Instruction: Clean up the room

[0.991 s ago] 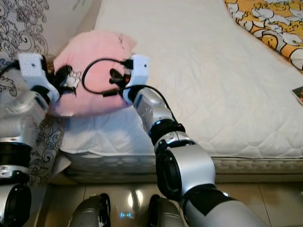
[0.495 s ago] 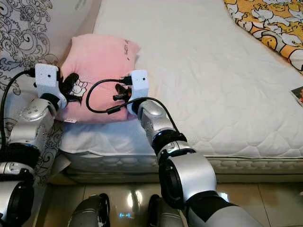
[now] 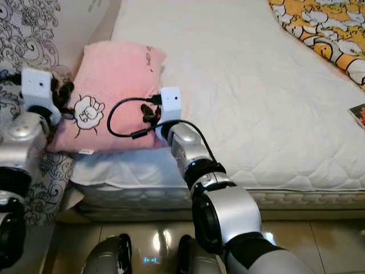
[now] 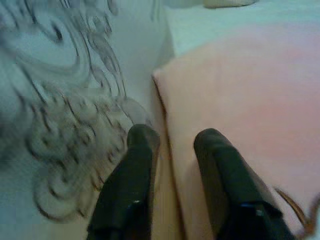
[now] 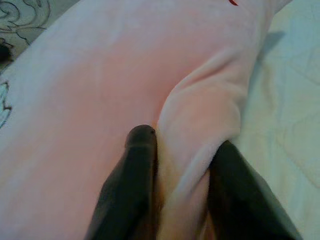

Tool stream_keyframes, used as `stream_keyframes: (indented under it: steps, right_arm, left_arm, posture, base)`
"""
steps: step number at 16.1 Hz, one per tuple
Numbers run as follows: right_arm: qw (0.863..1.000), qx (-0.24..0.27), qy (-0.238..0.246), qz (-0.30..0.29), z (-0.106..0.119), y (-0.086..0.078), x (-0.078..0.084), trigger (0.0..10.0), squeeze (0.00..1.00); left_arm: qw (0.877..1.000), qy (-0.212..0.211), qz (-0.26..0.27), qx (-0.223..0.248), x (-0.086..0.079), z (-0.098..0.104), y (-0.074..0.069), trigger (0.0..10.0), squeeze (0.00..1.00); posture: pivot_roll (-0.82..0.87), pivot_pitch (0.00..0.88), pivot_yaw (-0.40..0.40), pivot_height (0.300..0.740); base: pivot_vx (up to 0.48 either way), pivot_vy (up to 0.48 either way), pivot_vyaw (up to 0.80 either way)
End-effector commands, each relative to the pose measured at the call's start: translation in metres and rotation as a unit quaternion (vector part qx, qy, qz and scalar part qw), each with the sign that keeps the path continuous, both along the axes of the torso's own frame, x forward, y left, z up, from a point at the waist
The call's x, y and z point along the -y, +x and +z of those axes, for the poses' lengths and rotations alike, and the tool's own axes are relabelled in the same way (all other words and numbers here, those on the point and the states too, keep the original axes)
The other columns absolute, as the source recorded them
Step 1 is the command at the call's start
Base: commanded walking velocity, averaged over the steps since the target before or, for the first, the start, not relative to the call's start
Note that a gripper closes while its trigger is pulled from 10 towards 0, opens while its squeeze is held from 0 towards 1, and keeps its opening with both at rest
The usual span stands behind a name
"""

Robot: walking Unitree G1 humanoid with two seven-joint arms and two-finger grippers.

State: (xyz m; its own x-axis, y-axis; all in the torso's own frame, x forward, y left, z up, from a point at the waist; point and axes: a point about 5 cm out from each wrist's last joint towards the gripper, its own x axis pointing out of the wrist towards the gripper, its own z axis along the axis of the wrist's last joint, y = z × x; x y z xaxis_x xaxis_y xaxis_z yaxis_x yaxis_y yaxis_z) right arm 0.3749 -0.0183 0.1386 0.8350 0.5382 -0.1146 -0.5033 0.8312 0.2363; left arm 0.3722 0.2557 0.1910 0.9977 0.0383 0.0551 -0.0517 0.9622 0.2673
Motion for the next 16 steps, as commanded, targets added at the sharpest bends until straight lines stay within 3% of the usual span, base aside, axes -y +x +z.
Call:
stream_keyframes:
  steps: [1, 3, 5, 7, 8, 10, 13, 14, 15, 16]
  right_arm:
    - [1.0, -0.02, 0.002, -0.006, -0.015, -0.007, -0.002, 10.0, 1.0]
    - [1.0, -0.02, 0.009, -0.016, -0.016, -0.008, -0.001, 10.0, 1.0]
    - [0.999, 0.017, 0.027, -0.035, -0.003, -0.002, 0.004, 10.0, 1.0]
    - [0.995, 0.068, 0.028, -0.068, 0.01, 0.004, 0.017, 10.0, 1.0]
    - [0.991, 0.094, 0.034, -0.09, 0.011, 0.002, 0.03, 10.0, 1.0]
    - [0.987, 0.122, 0.025, -0.105, 0.002, -0.011, 0.039, 10.0, 1.0]
    - [0.974, 0.181, -0.019, -0.136, -0.005, -0.045, 0.06, 10.0, 1.0]
    - [0.966, 0.203, -0.045, -0.152, -0.007, -0.063, 0.077, 10.0, 1.0]
    - [0.956, 0.201, -0.071, -0.201, -0.012, -0.083, 0.107, 10.0, 1.0]
    - [0.948, 0.194, -0.087, -0.236, -0.015, -0.094, 0.127, 10.0, 1.0]
  left_arm:
    - [0.999, 0.03, 0.0, 0.012, -0.003, 0.014, -0.003, 10.0, 1.0]
    - [0.999, 0.038, 0.003, 0.039, -0.009, 0.034, -0.008, 10.0, 1.0]
    - [0.998, 0.021, -0.005, 0.061, -0.008, 0.051, -0.014, 10.0, 1.0]
    - [0.998, -0.012, -0.04, 0.051, 0.008, 0.049, -0.022, 10.0, 1.0]
    - [0.997, -0.037, -0.064, 0.019, 0.024, 0.032, -0.031, 10.0, 1.0]
    - [0.995, -0.059, -0.079, -0.019, 0.038, 0.008, -0.04, 10.0, 1.0]
    - [0.988, -0.094, -0.114, -0.052, 0.07, -0.018, -0.059, 10.0, 1.0]
    - [0.988, -0.11, -0.101, -0.05, 0.077, -0.025, -0.067, 10.0, 1.0]
    - [0.992, -0.109, -0.061, -0.028, 0.076, -0.028, -0.078, 10.0, 1.0]
    - [0.995, -0.097, -0.03, -0.012, 0.072, -0.03, -0.087, 10.0, 1.0]
  posture:
    - [0.08, 0.168, -0.098, 0.74]
    - [0.09, 0.161, -0.094, 0.74]
    - [0.1, 0.148, -0.091, 0.74]
    - [0.09, 0.122, -0.084, 0.74]
    - [0.08, 0.089, -0.08, 0.74]
    - [0.06, 0.045, -0.078, 0.74]
    - [0.04, 0.0, -0.07, 0.74]
    - [0.03, 0.0, -0.066, 0.74]
    - [0.02, 0.0, -0.059, 0.74]
    - [0.02, 0.0, -0.058, 0.74]
  base:
    - [0.0, 0.0, 0.0]
    - [0.0, 0.0, 0.0]
    - [0.0, 0.0, 0.0]
    - [0.0, 0.0, 0.0]
    - [0.0, 0.0, 0.0]
    - [0.0, 0.0, 0.0]
    - [0.0, 0.0, 0.0]
    - [0.0, 0.0, 0.0]
    - [0.0, 0.0, 0.0]
    - [0.0, 0.0, 0.0]
